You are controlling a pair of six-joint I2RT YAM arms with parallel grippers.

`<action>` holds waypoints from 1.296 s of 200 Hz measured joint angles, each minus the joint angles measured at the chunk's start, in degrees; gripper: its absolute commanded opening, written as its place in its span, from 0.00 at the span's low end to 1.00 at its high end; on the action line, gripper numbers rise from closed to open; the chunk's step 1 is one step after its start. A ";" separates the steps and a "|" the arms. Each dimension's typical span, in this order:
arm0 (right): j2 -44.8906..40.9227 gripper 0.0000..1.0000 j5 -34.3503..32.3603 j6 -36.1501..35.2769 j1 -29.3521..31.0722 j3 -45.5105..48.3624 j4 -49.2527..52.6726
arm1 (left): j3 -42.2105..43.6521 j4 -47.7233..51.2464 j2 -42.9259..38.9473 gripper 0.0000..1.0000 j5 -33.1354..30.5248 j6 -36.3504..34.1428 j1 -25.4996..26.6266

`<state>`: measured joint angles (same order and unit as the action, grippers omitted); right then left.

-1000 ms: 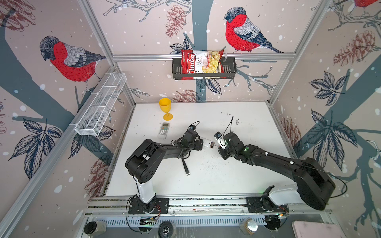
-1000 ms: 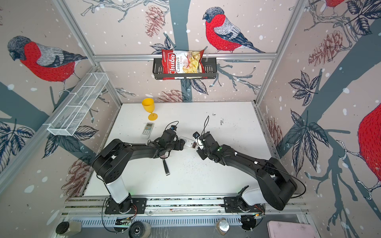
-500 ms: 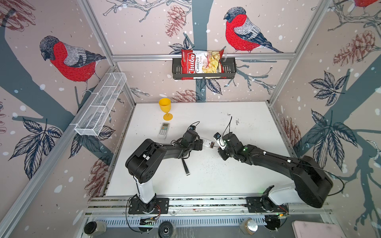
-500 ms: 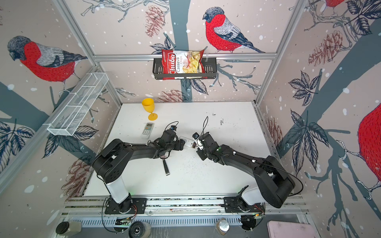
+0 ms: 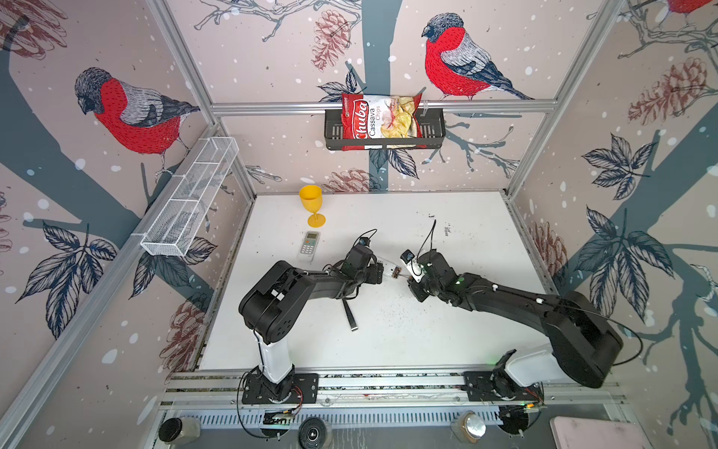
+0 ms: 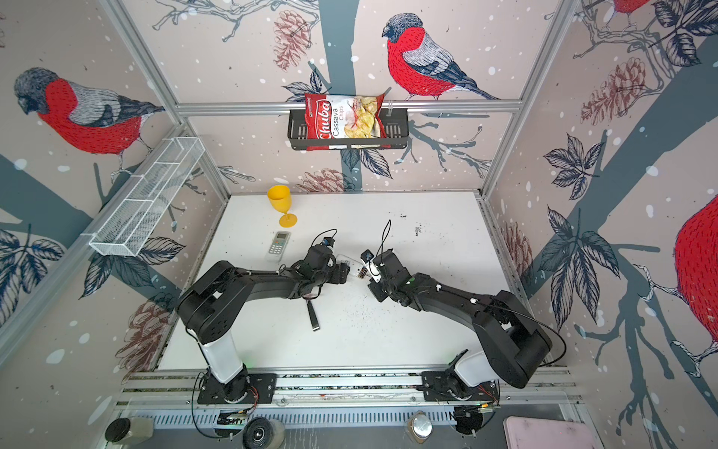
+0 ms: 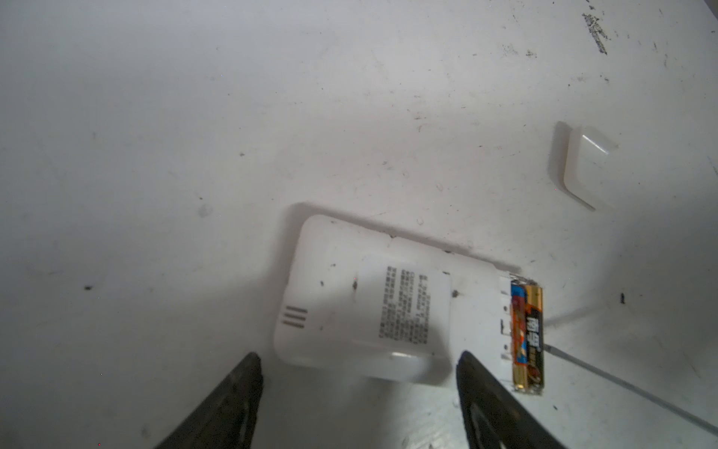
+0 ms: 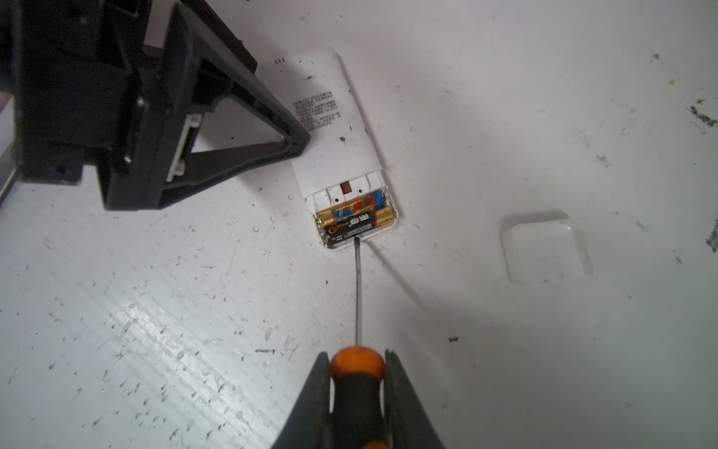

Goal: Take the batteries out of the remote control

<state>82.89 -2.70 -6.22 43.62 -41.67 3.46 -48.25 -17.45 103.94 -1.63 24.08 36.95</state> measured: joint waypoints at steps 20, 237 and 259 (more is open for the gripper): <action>0.00 0.00 0.85 0.13 -0.02 0.37 -0.76 | 0.00 0.00 0.02 0.78 0.02 0.00 0.00; -1.20 0.00 8.79 3.67 -4.76 2.73 -7.74 | -0.15 0.17 0.02 0.75 -0.09 -0.07 -0.22; -1.22 0.00 9.07 4.17 -4.96 3.32 -7.74 | -0.15 0.20 0.00 0.75 -0.09 -0.07 -0.22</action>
<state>81.67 6.37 -2.04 38.65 -38.35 -4.27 -48.40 -17.26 103.94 -1.72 24.01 36.73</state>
